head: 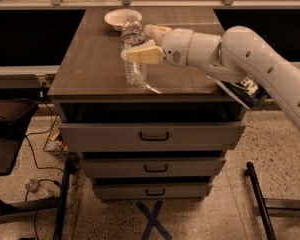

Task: Move water bottle near paper bowl

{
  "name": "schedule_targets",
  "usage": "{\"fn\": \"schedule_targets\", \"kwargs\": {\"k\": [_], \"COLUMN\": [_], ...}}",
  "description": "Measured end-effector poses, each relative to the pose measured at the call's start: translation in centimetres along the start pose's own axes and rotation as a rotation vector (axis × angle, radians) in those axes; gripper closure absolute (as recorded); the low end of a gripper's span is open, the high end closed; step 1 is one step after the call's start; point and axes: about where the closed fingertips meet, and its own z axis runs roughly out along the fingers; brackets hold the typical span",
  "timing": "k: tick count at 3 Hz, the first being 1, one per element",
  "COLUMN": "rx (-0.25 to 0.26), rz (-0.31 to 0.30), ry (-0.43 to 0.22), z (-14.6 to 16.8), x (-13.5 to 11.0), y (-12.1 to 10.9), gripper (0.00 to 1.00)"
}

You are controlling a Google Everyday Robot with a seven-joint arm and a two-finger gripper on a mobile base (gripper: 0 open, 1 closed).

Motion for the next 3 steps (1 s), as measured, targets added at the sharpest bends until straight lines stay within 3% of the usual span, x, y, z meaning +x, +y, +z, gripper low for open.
{"fn": "schedule_targets", "kwargs": {"k": [1,3], "rx": [-0.032,-0.041], "rz": [-0.020,-0.020], "ry": [0.020,0.018], "z": [1.33,1.78], "x": [-0.57,-0.64], "y": [0.24,0.60], "gripper": [0.44,0.90]}}
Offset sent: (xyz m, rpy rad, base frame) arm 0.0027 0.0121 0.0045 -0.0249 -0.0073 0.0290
